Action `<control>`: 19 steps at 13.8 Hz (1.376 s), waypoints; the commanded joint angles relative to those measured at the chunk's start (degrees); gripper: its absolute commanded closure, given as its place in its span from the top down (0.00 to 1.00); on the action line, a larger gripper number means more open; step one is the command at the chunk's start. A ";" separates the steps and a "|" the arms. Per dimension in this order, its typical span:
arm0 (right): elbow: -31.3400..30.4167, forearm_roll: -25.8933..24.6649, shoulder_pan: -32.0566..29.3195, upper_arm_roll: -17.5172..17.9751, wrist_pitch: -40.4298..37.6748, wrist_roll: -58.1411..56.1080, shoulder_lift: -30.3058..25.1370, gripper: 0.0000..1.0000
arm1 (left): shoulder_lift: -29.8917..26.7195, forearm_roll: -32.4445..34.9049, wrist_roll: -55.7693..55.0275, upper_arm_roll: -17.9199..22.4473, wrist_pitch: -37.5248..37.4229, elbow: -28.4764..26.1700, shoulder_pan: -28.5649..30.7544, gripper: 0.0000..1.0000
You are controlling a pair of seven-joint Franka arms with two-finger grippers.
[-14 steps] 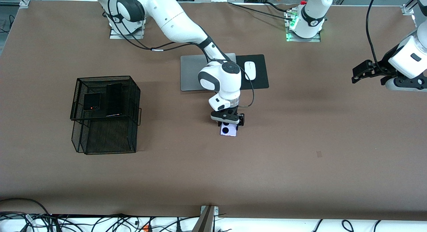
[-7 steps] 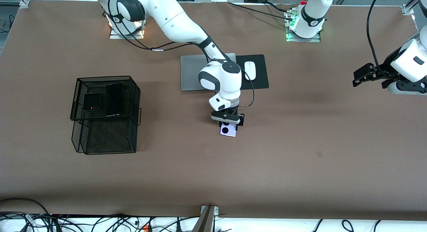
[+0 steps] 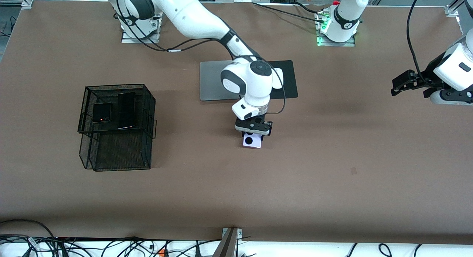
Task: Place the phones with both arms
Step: 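Lift the white phone and carry it over the basket with the right gripper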
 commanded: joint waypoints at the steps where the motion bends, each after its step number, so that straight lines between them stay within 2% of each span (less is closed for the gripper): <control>1: -1.72 0.99 -5.57 5.52 -7.63 -7.71 -7.26 0.60 | 0.84 -0.62 0.37 -0.11 -1.23 1.92 0.11 1.00; 3: -3.38 4.49 -9.01 6.24 -12.56 -14.48 -12.08 0.61 | 0.84 -0.62 0.29 -0.11 -1.23 1.92 0.11 1.00; 4: -6.17 5.81 -10.76 6.24 -14.67 -18.42 -15.07 0.61 | 0.84 -0.62 0.29 -0.11 -1.23 1.83 0.11 1.00; 7: -20.04 7.31 -17.17 6.24 -16.36 -32.65 -26.84 0.61 | 0.84 -0.62 0.29 -0.11 -1.23 1.92 0.11 1.00; 9: -26.48 8.37 -21.92 6.24 -16.36 -42.41 -32.30 0.61 | 0.84 -0.62 0.29 -0.11 -1.23 1.92 0.11 1.00; 11: -29.91 8.98 -26.57 6.15 -16.19 -53.04 -35.12 0.61 | 0.84 -0.62 0.29 -0.20 -1.23 1.92 0.11 1.00; 15: -37.91 13.46 -36.33 5.62 -12.34 -72.83 -39.87 0.62 | 0.75 -0.62 0.29 -0.20 -1.40 1.83 0.11 1.00; 17: -39.25 15.13 -39.85 5.62 -10.21 -79.00 -40.24 0.62 | 0.75 -0.54 0.29 -0.20 -1.40 1.83 0.11 1.00; 19: -39.42 16.19 -41.97 5.62 -6.37 -81.73 -38.32 0.62 | 0.75 -0.54 0.29 -0.20 -1.40 1.83 0.11 1.00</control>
